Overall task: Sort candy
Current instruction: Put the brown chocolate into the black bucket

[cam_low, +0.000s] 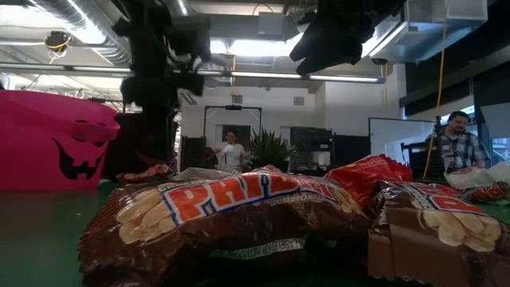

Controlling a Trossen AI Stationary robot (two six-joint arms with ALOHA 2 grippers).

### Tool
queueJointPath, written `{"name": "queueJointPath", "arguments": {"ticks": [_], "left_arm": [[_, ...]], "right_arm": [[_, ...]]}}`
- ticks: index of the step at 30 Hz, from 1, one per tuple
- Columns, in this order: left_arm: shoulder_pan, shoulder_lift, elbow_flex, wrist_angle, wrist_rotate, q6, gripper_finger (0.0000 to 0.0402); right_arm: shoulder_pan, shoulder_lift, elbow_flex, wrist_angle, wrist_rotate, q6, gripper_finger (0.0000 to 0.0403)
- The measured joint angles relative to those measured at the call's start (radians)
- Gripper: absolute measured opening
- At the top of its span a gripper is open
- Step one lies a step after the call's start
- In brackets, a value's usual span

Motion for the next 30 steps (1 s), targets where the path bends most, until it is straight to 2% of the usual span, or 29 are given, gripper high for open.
{"name": "queueJointPath", "arguments": {"ticks": [2,6,12,17,22,30], "left_arm": [[0.000,0.042,0.000,0.000,-0.031,-0.014,0.0171],[0.001,0.098,0.000,0.000,-0.009,-0.040,0.0186],[0.001,0.144,0.000,0.001,-0.026,-0.064,0.0179],[0.001,0.152,0.000,0.004,-0.026,-0.060,0.0124],[0.001,0.152,0.000,0.018,-0.026,-0.036,0.0022],[-0.044,0.130,0.060,0.030,-0.028,-0.001,0.0001]], "right_arm": [[0.000,0.000,0.000,0.000,0.000,0.000,0.0243],[0.000,0.000,0.000,0.000,0.000,0.000,0.0243],[0.001,0.000,0.000,0.000,0.000,0.000,0.0243],[0.001,0.000,0.000,0.000,0.000,0.000,0.0243],[0.001,0.000,0.000,0.002,0.000,0.000,0.0243],[0.001,0.000,0.000,0.003,0.000,0.001,0.0243]]}}
